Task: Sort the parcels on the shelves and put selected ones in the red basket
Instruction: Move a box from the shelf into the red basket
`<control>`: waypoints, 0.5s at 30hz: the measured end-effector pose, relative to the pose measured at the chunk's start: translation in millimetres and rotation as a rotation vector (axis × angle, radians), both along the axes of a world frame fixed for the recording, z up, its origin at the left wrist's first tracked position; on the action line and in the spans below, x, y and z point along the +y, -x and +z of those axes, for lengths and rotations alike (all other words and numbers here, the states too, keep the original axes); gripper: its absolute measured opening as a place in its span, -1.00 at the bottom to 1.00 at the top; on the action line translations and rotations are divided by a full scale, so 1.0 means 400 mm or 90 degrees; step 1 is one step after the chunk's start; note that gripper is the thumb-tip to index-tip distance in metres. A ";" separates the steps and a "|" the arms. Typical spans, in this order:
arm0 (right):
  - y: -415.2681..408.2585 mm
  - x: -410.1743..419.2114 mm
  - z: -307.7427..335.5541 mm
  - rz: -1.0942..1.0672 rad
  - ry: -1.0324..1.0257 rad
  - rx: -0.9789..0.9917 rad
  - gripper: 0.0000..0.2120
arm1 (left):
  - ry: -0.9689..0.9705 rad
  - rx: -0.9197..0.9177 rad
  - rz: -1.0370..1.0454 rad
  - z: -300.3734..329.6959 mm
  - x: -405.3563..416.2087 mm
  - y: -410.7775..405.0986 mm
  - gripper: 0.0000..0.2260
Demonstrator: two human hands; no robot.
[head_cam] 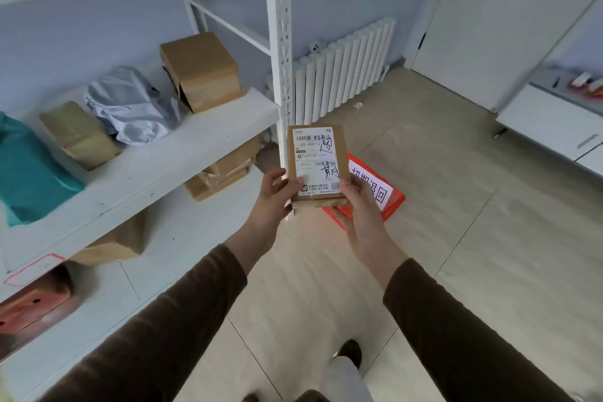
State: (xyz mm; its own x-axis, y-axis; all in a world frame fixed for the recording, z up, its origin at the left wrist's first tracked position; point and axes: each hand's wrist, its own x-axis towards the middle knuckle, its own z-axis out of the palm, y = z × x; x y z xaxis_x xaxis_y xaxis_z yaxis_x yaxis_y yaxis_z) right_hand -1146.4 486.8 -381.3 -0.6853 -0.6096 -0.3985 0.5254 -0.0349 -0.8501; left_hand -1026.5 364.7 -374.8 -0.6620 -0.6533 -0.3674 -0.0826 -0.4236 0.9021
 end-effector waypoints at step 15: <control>0.659 -0.049 -0.086 0.039 -0.082 -0.027 -0.83 | -0.063 -0.027 0.039 -0.140 -0.012 0.655 -0.67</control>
